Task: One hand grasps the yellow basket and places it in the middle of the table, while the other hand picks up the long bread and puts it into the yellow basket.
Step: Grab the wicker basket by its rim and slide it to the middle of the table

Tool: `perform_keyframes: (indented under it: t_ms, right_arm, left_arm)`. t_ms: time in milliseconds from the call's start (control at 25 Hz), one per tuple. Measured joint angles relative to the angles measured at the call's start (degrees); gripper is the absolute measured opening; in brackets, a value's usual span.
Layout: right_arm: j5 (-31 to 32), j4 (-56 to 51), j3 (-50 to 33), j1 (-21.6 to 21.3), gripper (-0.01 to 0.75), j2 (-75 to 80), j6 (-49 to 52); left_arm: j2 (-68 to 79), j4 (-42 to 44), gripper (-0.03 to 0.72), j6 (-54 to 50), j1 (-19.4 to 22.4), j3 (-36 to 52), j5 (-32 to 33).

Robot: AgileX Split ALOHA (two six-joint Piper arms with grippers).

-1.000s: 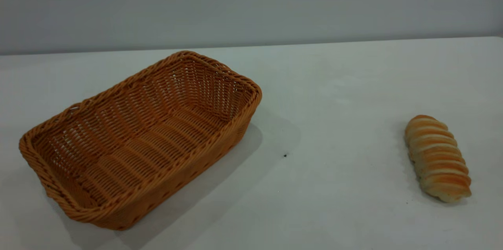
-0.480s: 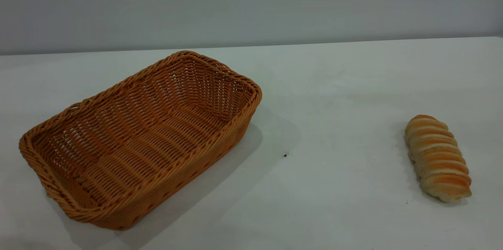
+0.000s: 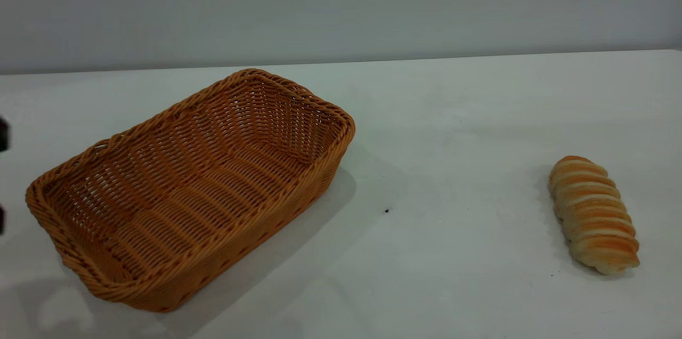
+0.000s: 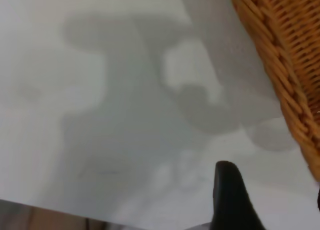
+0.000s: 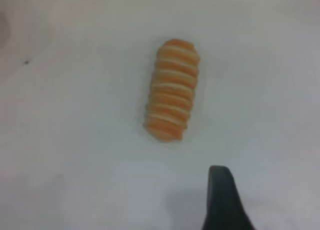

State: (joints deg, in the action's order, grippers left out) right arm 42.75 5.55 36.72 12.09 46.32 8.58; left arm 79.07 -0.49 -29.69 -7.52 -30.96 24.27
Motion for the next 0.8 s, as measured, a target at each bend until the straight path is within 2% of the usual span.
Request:
perform_keyframes:
  t_ms: [280,440,600,800]
  right_arm:
    - [0.0,-3.7,0.0,0.0,0.502,0.0,-1.7]
    - [0.0,-5.0,0.0,0.0,0.502,0.0,-2.1]
    - [0.0,-5.5,0.0,0.0,0.502,0.0,-2.3]
    - [0.0,-5.5,0.0,0.2,0.502,0.0,-2.5]
  left_arm:
    - [10.7,-4.9,0.461,-1.1,0.0,-9.5,0.7]
    - [16.4,-5.3,0.461,-1.3,0.0,-14.5,5.3]
    - [20.9,-5.3,0.461,-1.5,0.1,-16.9,8.7]
    - [23.8,-5.4,0.461,-3.8,0.1,-18.0,7.9]
